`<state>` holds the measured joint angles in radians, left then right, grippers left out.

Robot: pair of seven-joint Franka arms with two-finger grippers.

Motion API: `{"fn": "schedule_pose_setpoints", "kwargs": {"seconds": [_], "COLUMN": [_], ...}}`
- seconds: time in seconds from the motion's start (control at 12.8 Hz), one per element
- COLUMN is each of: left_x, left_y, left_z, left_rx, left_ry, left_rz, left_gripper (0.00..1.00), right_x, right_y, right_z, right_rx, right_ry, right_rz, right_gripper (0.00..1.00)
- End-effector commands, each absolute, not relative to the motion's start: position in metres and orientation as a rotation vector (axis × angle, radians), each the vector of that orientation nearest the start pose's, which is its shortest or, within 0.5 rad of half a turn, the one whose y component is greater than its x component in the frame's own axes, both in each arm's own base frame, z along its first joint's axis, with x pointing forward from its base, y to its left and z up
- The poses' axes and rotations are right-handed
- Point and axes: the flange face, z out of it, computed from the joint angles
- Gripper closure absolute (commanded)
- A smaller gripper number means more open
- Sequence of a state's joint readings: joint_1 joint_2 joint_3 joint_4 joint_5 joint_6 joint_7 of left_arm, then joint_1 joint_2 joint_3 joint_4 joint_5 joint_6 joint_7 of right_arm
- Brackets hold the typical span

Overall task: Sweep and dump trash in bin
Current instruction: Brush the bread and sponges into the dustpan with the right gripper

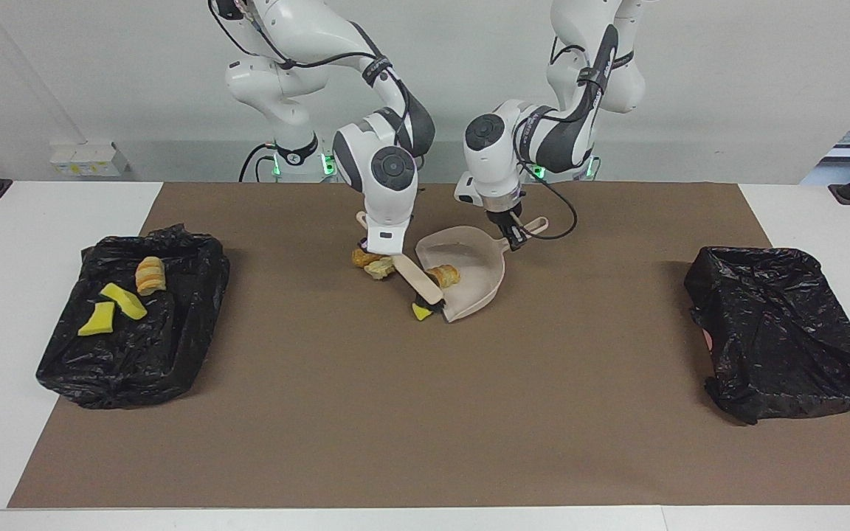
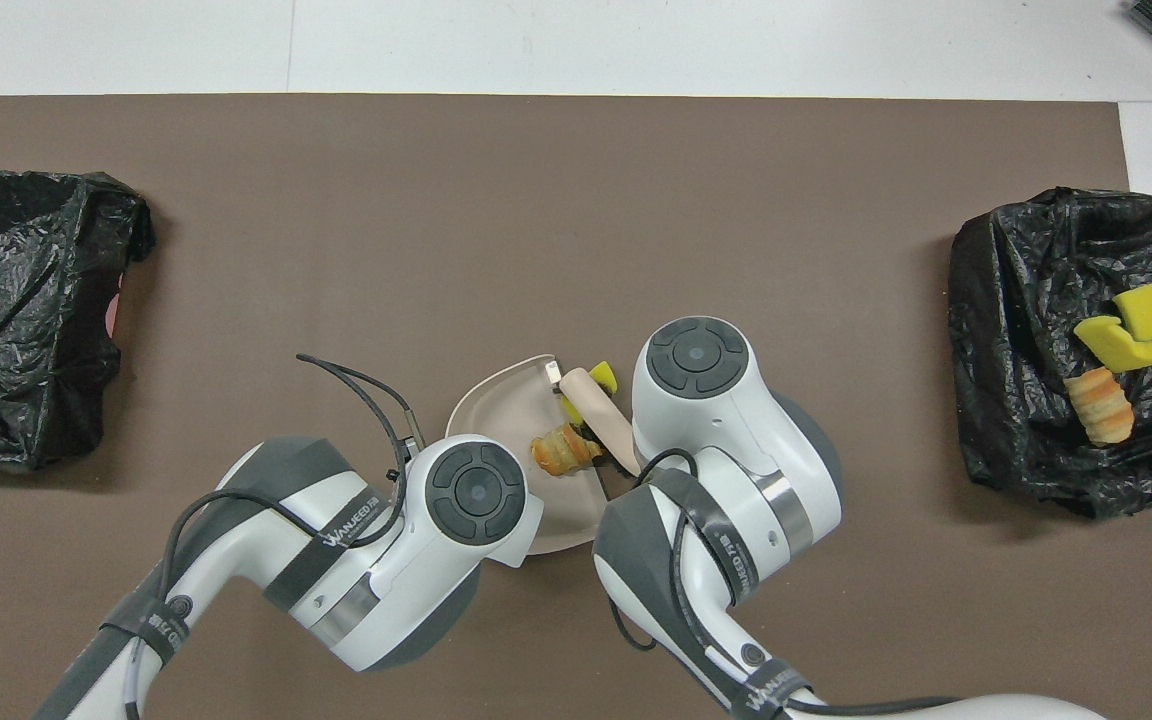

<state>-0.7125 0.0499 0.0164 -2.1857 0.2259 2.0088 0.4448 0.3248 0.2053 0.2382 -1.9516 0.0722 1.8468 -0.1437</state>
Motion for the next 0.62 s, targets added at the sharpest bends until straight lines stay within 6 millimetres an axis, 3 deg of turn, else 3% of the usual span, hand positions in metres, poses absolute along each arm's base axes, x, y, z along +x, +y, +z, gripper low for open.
{"fn": "schedule_pose_setpoints", "kwargs": {"seconds": [0.0, 0.31, 0.39, 0.55], "left_x": [0.402, 0.402, 0.402, 0.402], "left_y": [-0.310, -0.310, -0.311, -0.311], "left_z": [0.351, 0.351, 0.351, 0.351], "left_rx": [-2.404, -2.408, -2.408, -2.408], "left_ry": [1.663, 1.662, 1.664, 1.664], "left_rz": [0.260, 0.262, 0.262, 0.262], "left_gripper": [1.00, 1.00, 1.00, 1.00], "right_x": [0.466, 0.475, 0.474, 0.461], "right_y": [0.291, 0.228, 0.214, 0.192], "right_z": [0.392, 0.433, 0.437, 0.428], "right_rx": [-2.840, -2.898, -2.922, -3.003], "right_ry": [-0.912, -0.704, -0.630, -0.491], "right_rz": [0.502, 0.543, 0.569, 0.599], "right_gripper": [1.00, 1.00, 1.00, 1.00]}}
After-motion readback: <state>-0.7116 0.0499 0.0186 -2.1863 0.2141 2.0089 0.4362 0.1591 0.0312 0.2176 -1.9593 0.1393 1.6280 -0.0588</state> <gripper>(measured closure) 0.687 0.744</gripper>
